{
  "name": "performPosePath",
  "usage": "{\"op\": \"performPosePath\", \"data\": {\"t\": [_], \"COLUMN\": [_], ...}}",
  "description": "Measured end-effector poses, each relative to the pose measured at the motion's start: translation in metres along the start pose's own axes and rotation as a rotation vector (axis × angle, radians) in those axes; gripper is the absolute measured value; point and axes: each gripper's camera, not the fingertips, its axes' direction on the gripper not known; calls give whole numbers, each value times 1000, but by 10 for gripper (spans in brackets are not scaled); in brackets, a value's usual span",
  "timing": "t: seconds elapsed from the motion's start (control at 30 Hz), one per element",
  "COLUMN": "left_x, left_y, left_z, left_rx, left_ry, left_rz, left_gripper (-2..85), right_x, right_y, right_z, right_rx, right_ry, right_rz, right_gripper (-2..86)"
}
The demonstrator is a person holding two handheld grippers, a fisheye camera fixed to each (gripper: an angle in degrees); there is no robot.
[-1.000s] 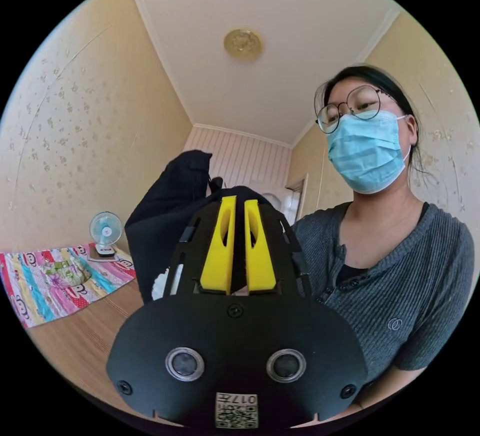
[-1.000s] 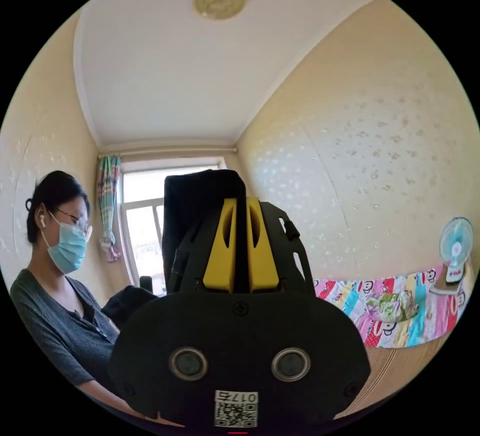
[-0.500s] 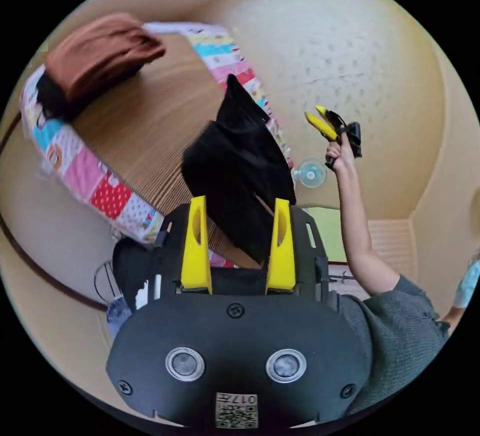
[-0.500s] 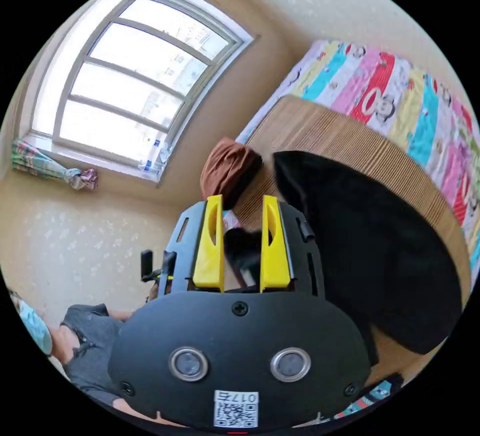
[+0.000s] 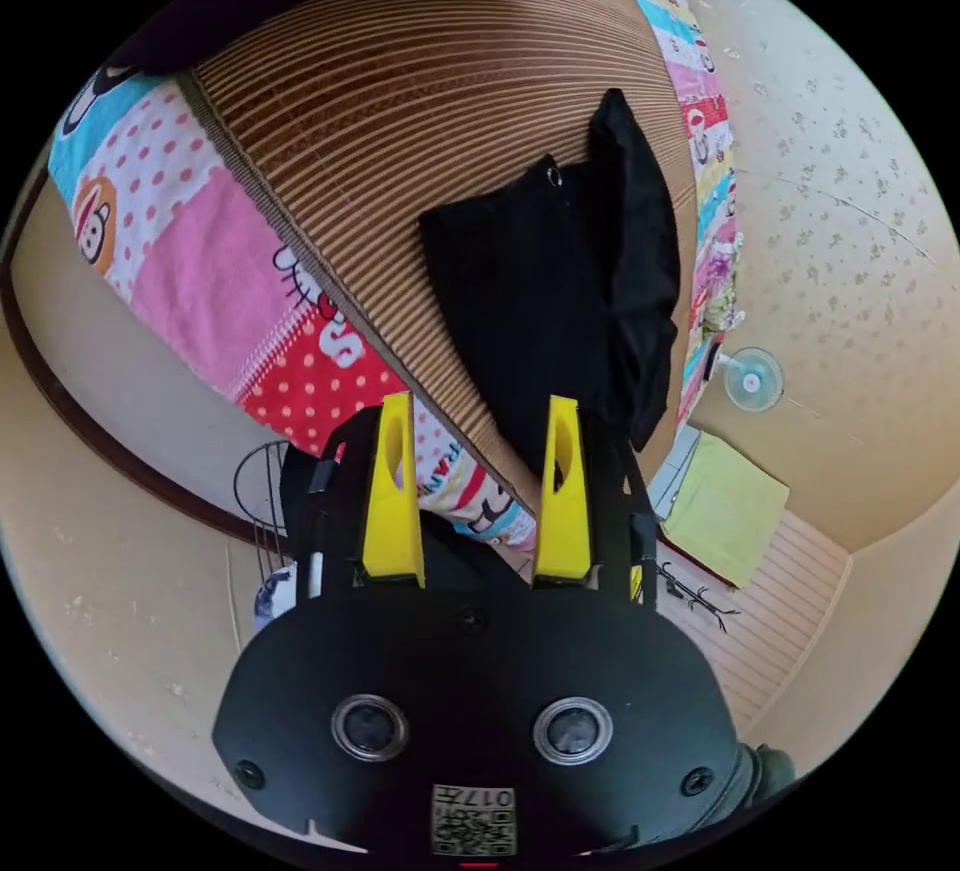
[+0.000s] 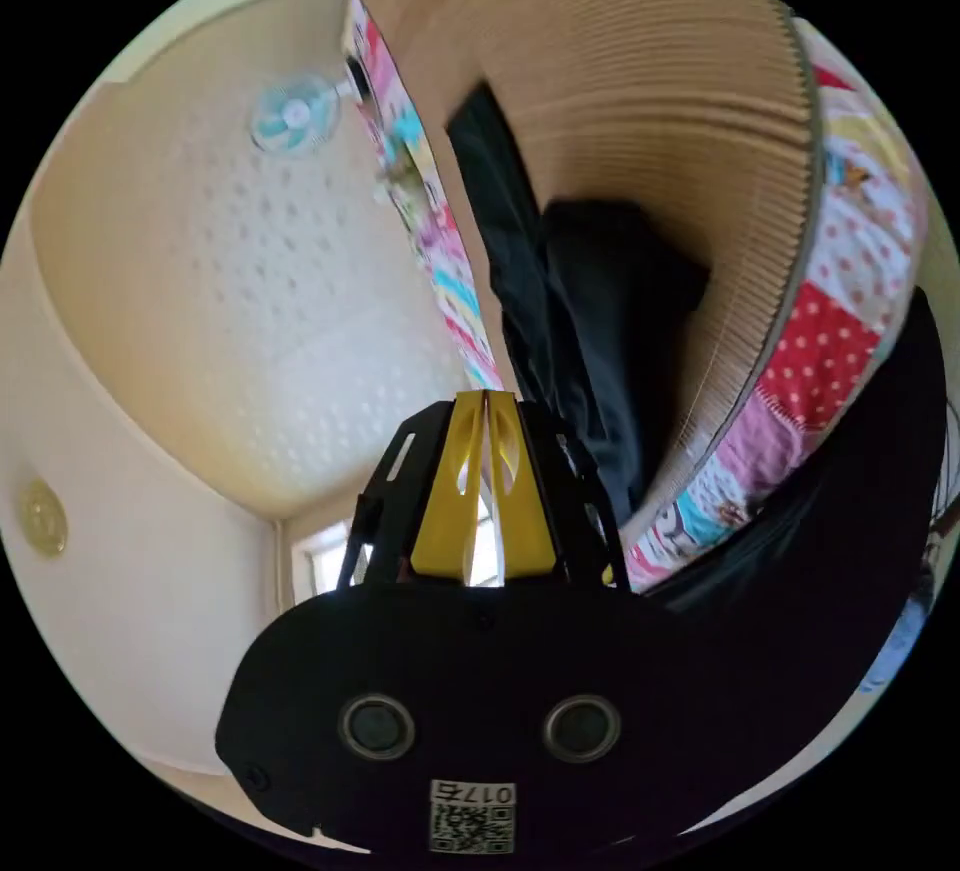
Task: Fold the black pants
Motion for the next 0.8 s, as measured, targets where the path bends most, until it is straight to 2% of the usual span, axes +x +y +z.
{"op": "performPosePath", "data": {"t": [0.07, 0.13, 0.2, 0.27, 0.33, 0.4, 0.47, 0.5, 0.53, 0.57, 0.6, 0.63, 0.7, 0.77, 0.8], "left_x": [-4, -9, -20, -19, -1, 28, 18, -4, -18, -52, -97, -123, -200, -225, -231], "left_y": [-35, -61, -78, -87, -98, -100, -89, -83, -80, -73, -60, -50, 1, 32, 45], "left_z": [-2, 0, 4, -1, -18, -81, -140, -171, -186, -212, -234, -242, -254, -258, -258], "left_rx": [-25, -67, -144, -189, -247, -220, -115, -46, 2, 126, 298, 388, 631, 625, 529], "left_ry": [22, 148, 313, 413, 521, 693, 814, 851, 862, 869, 925, 972, 1084, 997, 889], "left_rz": [-45, -111, -280, -283, -109, 284, 414, 403, 379, 288, 135, 31, -314, -433, -476], "left_gripper": [168, 144, 99, 64, 50, 27, 16, 10, 6, -1, -4, -5, -5, 0, 7], "right_x": [2, 5, 14, 26, 38, 49, 53, 51, 49, 44, 38, 35, 23, 15, 13], "right_y": [11, 24, 41, 52, 60, 63, 55, 45, 38, 23, 6, -3, -40, -68, -84], "right_z": [-41, -70, -95, -107, -118, -125, -121, -117, -114, -108, -100, -95, -73, -52, -39], "right_rx": [121, 186, 236, 275, 350, 461, 463, 430, 408, 363, 315, 291, 185, 87, 30], "right_ry": [-58, -72, -49, -63, -149, -310, -362, -340, -313, -239, -153, -109, 79, 226, 313], "right_rz": [-6, -8, 22, 80, 148, 227, 301, 335, 348, 373, 402, 418, 482, 501, 517], "right_gripper": [4, 3, 4, 4, 5, 6, 8, 10, 11, 14, 19, 22, 49, 82, 107]}}
